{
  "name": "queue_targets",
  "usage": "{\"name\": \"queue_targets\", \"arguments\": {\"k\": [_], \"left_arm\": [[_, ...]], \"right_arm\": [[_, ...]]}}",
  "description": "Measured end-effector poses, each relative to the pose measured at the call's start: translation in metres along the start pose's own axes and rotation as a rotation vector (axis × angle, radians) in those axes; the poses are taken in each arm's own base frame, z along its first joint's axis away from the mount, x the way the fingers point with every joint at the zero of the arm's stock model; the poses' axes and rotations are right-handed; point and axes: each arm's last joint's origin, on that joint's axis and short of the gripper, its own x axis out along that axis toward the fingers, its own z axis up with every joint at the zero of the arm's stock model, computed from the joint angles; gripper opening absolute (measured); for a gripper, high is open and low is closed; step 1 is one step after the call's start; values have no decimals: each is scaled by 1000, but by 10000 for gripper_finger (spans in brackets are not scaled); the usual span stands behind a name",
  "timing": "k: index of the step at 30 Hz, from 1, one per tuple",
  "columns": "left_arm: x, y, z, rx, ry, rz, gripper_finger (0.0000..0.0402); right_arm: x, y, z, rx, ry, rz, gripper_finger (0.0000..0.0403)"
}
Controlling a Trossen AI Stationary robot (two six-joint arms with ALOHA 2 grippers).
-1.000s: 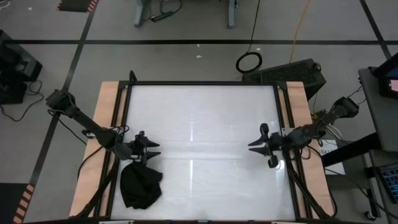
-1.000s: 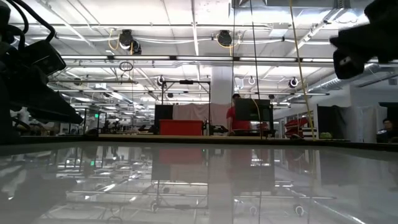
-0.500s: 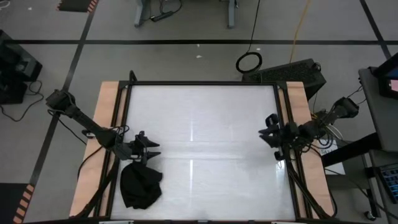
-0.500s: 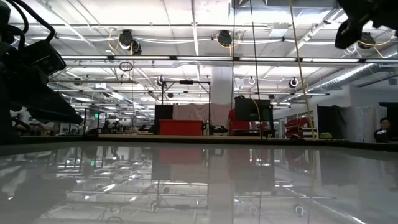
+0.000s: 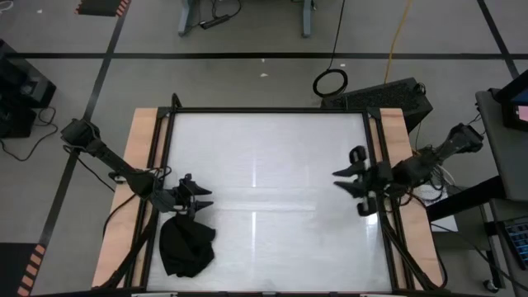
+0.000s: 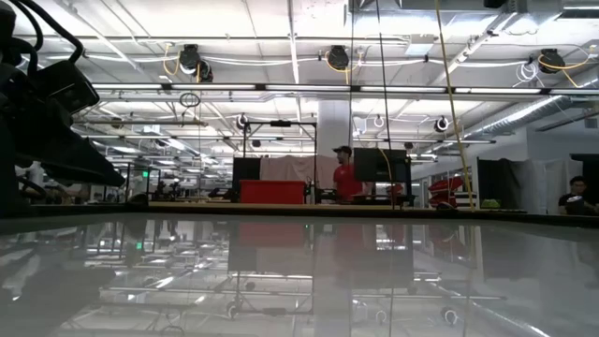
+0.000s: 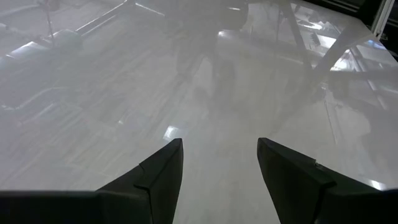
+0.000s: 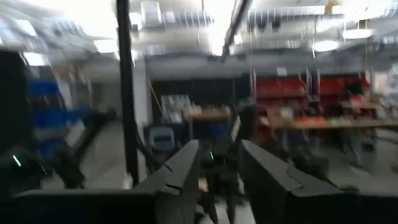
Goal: Roll napkin
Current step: Roll the black napkin
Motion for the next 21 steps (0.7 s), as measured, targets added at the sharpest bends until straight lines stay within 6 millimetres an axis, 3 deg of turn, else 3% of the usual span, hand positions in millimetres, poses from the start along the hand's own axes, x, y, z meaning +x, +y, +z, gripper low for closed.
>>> {"name": "queue_targets", "arguments": {"k": [8, 13, 21], "left_arm": [[0, 0, 0, 0, 0, 0, 212], [0, 0, 0, 0, 0, 0, 212], [0, 0, 0, 0, 0, 0, 212]], "right_arm": [[56, 20, -26, -153, 196, -85, 205], [89, 25, -47, -187, 276, -15, 258], [143, 34, -77, -173, 357, 105, 290]]}}
